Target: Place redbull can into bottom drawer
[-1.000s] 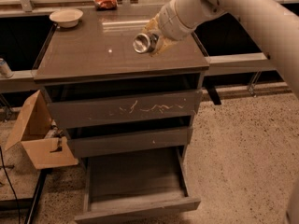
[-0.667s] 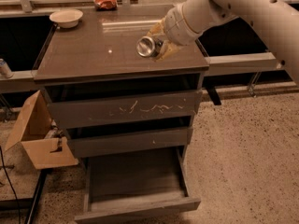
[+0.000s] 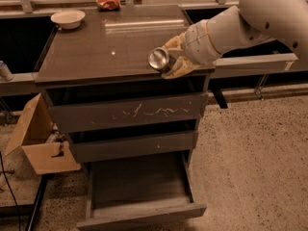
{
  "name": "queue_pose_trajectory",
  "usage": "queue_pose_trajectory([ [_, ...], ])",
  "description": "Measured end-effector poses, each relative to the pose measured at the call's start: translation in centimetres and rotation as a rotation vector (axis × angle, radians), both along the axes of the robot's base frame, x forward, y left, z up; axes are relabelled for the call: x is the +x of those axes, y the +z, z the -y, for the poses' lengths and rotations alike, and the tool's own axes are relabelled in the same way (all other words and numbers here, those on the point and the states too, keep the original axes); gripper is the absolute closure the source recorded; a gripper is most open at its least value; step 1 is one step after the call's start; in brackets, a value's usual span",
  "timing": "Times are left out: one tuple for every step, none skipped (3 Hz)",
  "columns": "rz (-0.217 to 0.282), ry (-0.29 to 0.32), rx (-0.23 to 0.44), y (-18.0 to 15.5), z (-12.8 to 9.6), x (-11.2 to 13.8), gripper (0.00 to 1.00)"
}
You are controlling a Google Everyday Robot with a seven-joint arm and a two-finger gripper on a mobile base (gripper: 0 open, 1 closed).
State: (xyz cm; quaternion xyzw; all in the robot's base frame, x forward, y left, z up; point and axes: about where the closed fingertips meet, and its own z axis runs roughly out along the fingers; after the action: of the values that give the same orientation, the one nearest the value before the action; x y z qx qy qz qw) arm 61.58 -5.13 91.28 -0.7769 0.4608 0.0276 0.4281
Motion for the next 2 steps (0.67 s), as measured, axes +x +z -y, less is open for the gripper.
queue_pose_trajectory([
  [-0.078, -0.001, 0.138, -2.38, 0.05, -1.57, 1.0],
  [-0.079, -0.001, 0.139, -2.37, 0.04, -1.58, 1.0],
])
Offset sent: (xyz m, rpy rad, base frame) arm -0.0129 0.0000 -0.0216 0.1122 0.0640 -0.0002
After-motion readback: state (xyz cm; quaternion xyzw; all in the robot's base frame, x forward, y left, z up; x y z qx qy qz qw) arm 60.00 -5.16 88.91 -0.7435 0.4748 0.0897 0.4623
